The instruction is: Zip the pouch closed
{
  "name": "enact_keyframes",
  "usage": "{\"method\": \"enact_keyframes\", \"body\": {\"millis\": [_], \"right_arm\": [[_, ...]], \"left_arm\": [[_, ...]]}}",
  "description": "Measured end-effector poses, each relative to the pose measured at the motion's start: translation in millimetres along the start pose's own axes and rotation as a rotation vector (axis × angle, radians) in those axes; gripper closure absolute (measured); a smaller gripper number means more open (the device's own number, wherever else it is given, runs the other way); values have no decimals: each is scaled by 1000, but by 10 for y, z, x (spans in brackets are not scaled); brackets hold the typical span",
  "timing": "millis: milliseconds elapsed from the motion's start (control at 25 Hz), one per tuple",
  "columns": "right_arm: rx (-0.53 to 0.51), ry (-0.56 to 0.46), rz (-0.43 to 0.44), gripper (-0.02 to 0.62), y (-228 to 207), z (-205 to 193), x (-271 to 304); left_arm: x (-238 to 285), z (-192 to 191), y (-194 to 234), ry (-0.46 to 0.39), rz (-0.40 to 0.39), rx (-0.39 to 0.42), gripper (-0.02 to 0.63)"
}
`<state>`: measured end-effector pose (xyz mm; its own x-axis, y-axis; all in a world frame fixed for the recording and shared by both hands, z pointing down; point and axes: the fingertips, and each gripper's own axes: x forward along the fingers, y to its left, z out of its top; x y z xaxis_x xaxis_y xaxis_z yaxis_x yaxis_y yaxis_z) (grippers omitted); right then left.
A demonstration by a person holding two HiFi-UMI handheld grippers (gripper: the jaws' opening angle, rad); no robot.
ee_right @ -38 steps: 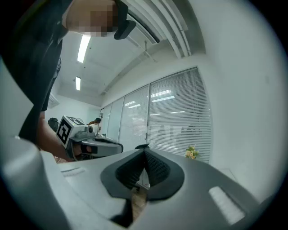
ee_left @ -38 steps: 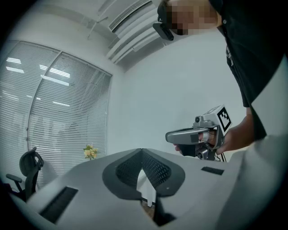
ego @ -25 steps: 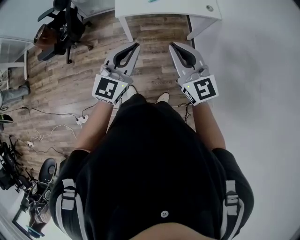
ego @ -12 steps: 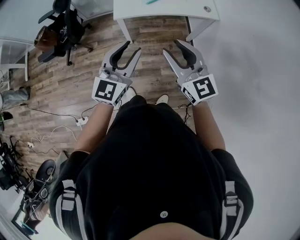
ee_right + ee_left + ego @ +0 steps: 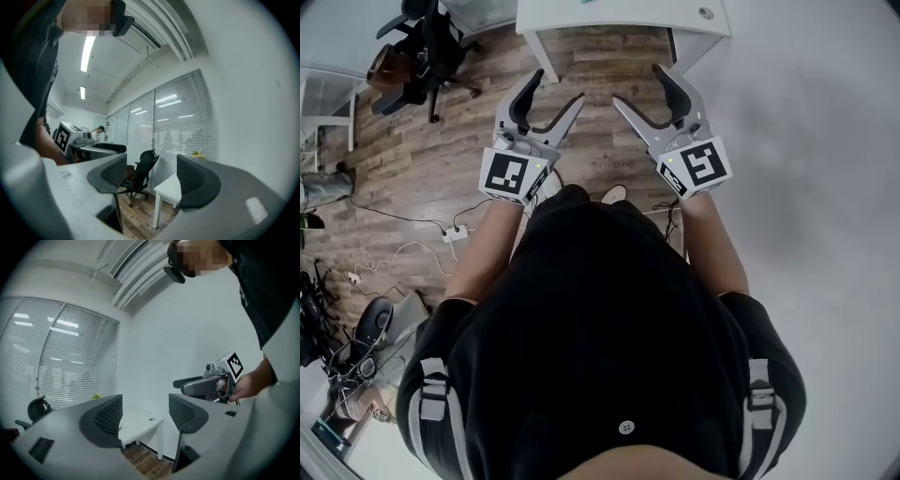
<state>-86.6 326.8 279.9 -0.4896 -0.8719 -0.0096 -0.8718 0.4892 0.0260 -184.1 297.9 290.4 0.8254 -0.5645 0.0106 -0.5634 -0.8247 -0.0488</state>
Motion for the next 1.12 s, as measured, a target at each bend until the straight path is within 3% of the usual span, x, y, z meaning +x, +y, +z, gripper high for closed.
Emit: {"method": "enact_keyframes", "body": {"millis": [280, 600, 840, 1120], "right_arm": [[14, 13, 24, 247, -181, -94, -355], [28, 19, 44, 244, -359, -189, -437], [18, 25, 39, 244, -554, -251, -291], [11, 47, 27, 244, -863, -236, 220]], "left_arm": [[130, 2, -391, -3, 18, 19, 301], [329, -94, -504, 21, 33, 10, 298], [531, -165, -359, 25, 32, 9, 299], [901, -155, 129, 14, 21, -4, 299]]}}
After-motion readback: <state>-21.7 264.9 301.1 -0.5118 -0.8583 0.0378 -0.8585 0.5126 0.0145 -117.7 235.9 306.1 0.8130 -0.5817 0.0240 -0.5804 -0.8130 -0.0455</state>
